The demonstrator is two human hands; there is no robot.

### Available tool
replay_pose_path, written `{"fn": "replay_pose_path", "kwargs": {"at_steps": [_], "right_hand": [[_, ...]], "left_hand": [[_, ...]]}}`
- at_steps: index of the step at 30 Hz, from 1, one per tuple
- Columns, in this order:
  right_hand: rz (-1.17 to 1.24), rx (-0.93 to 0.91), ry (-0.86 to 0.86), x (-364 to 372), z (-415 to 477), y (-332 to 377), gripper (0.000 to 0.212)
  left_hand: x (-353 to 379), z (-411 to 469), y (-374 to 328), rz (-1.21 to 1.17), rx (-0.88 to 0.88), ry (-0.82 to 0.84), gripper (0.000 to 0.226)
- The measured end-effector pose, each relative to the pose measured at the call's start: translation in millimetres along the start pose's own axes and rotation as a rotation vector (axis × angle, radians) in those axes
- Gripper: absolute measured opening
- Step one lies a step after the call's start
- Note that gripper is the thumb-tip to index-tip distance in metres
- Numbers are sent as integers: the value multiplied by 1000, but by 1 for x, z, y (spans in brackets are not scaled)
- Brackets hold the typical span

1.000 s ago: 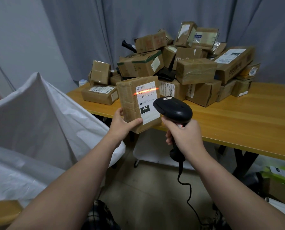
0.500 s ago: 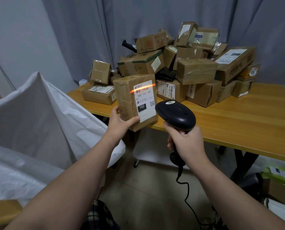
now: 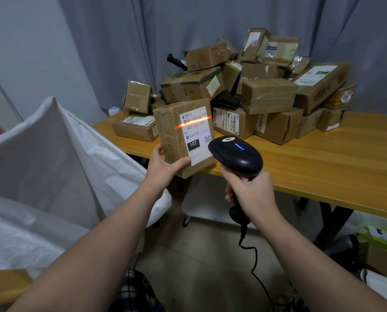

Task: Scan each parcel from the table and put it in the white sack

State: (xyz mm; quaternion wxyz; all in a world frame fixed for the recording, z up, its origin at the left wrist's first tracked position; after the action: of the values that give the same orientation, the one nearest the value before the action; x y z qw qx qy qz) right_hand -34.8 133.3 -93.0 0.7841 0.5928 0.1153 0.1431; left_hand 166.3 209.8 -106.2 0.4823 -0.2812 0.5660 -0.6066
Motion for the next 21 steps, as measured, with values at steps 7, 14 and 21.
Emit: {"fn": "replay_pose_path", "kwargs": {"at_steps": [7,14,21], "right_hand": [[-12,-10,53,32,3,0,29],[-13,114,223,102,-2,-28,18],[-99,203,391,177,2,-62,18]], "left_hand": [[-28,-5,9,-15,21,-46,89],[-119,18,48,30,-44,-239,86],[-189,43,117,239,-195,-611,105]]}}
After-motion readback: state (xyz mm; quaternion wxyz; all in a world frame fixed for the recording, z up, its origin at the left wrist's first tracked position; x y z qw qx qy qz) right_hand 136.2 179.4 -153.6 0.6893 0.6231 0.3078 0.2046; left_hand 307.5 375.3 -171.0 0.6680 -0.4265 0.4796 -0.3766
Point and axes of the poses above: each hand's wrist, its own z-axis towards the middle knuckle, its own x-axis out of the palm, y = z × x, the point moved 3 cm from there along z, towards the middle knuckle, and after that the axes turned 12 degrees about -y, right-handed, at the moved point
